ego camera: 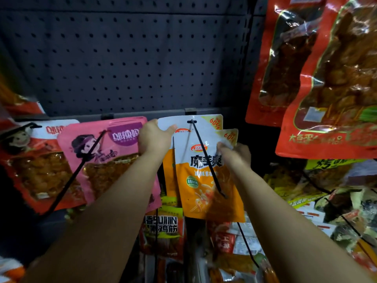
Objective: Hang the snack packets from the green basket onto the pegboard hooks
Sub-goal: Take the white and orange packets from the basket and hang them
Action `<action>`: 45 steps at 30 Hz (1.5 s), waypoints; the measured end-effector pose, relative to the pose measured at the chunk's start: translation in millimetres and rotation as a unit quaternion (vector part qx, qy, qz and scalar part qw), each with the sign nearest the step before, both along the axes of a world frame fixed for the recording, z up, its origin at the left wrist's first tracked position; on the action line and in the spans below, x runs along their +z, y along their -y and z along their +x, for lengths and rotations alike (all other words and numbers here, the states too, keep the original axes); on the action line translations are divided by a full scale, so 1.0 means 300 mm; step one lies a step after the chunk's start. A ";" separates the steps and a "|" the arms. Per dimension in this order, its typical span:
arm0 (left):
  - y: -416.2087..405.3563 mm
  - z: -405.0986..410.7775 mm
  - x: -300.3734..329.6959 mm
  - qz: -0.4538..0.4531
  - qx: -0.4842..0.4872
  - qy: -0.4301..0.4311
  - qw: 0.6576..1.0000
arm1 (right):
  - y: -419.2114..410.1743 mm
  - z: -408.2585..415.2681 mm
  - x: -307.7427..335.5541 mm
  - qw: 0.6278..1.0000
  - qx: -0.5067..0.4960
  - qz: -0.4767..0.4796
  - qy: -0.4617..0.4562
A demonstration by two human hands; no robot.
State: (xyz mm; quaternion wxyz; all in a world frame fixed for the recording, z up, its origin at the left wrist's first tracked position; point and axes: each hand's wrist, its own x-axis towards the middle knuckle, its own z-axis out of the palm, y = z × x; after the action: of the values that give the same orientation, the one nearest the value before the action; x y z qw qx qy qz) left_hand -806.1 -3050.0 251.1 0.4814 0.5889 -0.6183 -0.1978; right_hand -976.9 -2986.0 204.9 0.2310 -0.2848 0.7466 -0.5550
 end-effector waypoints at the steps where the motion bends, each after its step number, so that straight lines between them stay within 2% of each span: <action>1: 0.003 -0.003 0.000 0.000 0.004 0.005 1.000 | 0.005 -0.003 -0.002 1.000 -0.004 0.005 -0.007; 4: 0.003 -0.008 -0.003 0.010 0.011 0.014 1.000 | -0.011 -0.010 -0.007 0.999 -0.029 0.005 -0.020; 7: -0.004 -0.009 -0.001 0.020 0.002 0.008 1.000 | -0.050 -0.012 -0.011 0.999 -0.002 -0.035 -0.035; 10: -0.032 -0.004 0.000 0.037 -0.031 -0.010 0.999 | -0.135 0.005 0.003 0.995 0.026 -0.095 -0.009; 12: -0.067 0.006 -0.006 0.055 -0.088 -0.062 0.993 | -0.203 0.016 0.018 0.991 0.049 -0.122 0.017; 17: -0.247 0.049 -0.043 0.024 -0.153 -0.124 0.980 | -0.376 0.037 0.039 0.978 0.125 -0.127 0.111; 19: -0.346 0.061 -0.060 0.044 -0.195 -0.176 0.964 | -0.453 0.047 0.036 0.970 0.157 -0.122 0.141; 23: -0.507 0.095 -0.101 0.141 -0.303 -0.249 0.909 | -0.564 0.070 0.032 0.955 0.205 -0.115 0.180; 25: -0.567 0.108 -0.117 0.157 -0.302 -0.283 0.897 | -0.604 0.080 0.034 0.954 0.232 -0.107 0.157; 31: -0.681 0.144 -0.119 0.075 -0.279 -0.328 0.899 | -0.703 0.115 0.071 0.938 0.290 -0.177 0.072; 34: -0.714 0.159 -0.100 0.039 -0.276 -0.325 0.903 | -0.717 0.125 0.089 0.925 0.302 -0.218 0.073; 39: -0.736 0.150 -0.053 0.000 -0.266 -0.329 0.906 | -0.710 0.125 0.129 0.927 0.267 -0.255 0.070; 45: -0.715 0.127 -0.035 -0.010 -0.255 -0.320 0.912 | -0.673 0.119 0.137 0.934 0.253 -0.231 0.102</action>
State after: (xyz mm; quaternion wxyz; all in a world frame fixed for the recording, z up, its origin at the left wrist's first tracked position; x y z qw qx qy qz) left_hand -768.1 -2835.6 240.6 0.5927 0.3109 -0.5623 -0.4856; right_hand -941.1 -2783.9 246.2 0.3662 -0.4515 0.4739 -0.6614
